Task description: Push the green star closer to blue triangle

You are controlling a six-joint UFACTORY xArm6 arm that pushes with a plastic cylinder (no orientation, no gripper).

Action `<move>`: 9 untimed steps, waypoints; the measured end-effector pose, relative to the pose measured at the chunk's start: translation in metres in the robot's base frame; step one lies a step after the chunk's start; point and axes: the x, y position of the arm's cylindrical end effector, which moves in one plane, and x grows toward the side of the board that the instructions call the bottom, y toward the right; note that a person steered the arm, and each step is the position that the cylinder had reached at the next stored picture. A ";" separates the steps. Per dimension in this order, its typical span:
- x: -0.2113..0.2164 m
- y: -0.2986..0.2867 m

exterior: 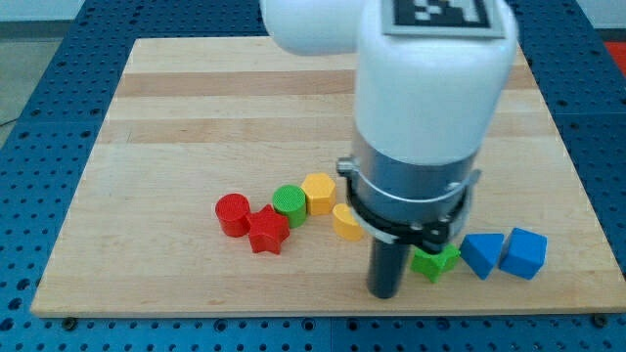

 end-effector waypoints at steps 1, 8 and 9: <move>-0.002 0.032; -0.041 0.024; -0.041 0.027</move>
